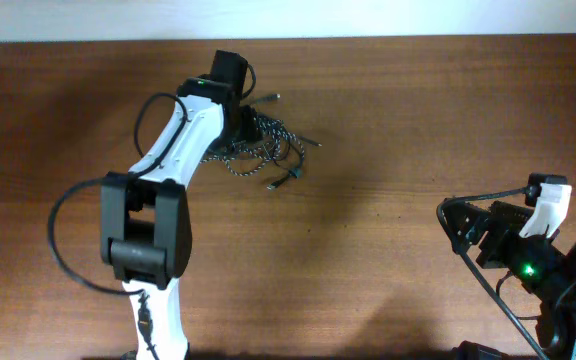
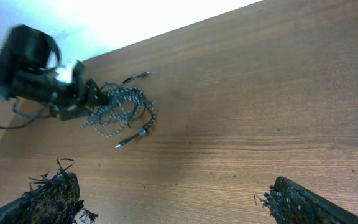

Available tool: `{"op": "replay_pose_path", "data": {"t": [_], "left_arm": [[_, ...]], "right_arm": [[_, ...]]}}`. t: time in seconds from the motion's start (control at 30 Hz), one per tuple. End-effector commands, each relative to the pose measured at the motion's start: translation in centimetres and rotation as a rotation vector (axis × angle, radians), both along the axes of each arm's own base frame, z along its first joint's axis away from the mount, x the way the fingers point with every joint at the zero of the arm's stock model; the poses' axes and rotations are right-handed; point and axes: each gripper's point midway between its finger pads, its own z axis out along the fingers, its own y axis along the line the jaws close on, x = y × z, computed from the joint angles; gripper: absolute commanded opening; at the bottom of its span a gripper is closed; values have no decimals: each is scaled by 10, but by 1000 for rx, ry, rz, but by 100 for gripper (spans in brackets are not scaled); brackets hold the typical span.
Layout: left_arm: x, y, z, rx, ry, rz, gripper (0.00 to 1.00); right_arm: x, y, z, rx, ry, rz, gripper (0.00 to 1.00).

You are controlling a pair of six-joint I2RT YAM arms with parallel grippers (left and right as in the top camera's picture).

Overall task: Untangle cables
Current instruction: 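Grasp the braided cable bundle with the left gripper and lift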

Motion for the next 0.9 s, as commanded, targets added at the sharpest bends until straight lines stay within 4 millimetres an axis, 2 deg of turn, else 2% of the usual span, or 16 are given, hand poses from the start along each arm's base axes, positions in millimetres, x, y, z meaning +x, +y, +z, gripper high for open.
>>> {"op": "replay_pose_path", "data": {"t": [0.0, 0.07, 0.1, 0.13, 0.17, 0.23, 0.3, 0.33, 0.4, 0.5, 0.57, 0.67, 0.7, 0.73, 0.77, 0.87], "left_arm": [[-27, -11, -50, -36, 189, -33, 0], [-37, -25, -33, -123, 214, -49, 0], [-41, -37, 0, -203, 177, -94, 0], [-43, -56, 44, -309, 88, -236, 0], [-53, -73, 116, -392, -84, -440, 0], [-99, -65, 258, -332, -481, -646, 0], [-148, -54, 330, -297, -698, -694, 0], [-164, -50, 348, -278, -761, -716, 0], [-189, -45, 356, -274, -770, -724, 0], [-185, -56, 367, -380, -789, -702, 0], [-190, -71, 385, -456, -854, -778, 1], [-203, -87, 401, -567, -893, -875, 0], [-213, -95, 410, -629, -912, -937, 0], [-219, -99, 413, -665, -914, -970, 1], [-220, -98, 412, -666, -908, -969, 1], [-225, -97, 400, -682, -834, -945, 1]], "right_arm": [[-1, 0, 6, -14, -14, 0, 99], [-1, -1, 6, 59, 17, -43, 99], [-1, -1, 6, 77, 24, -54, 99], [-1, 0, 6, 78, 24, -52, 99], [-2, 3, 7, 88, 21, -37, 99], [-1, 3, 7, 178, 64, -82, 99], [1, 20, 6, 333, 136, -29, 99], [3, 26, 4, 365, 162, 10, 99], [14, 47, -20, 396, 301, 102, 99], [28, 106, -56, 404, 478, 328, 99], [29, 179, -62, 459, 485, 649, 99], [47, 237, -89, 444, 489, 723, 99], [61, 252, -103, 451, 502, 676, 80], [68, 263, -111, 452, 494, 672, 30], [75, 261, -119, 433, 492, 635, 4], [112, 214, -122, 448, 463, 480, 4]]}}
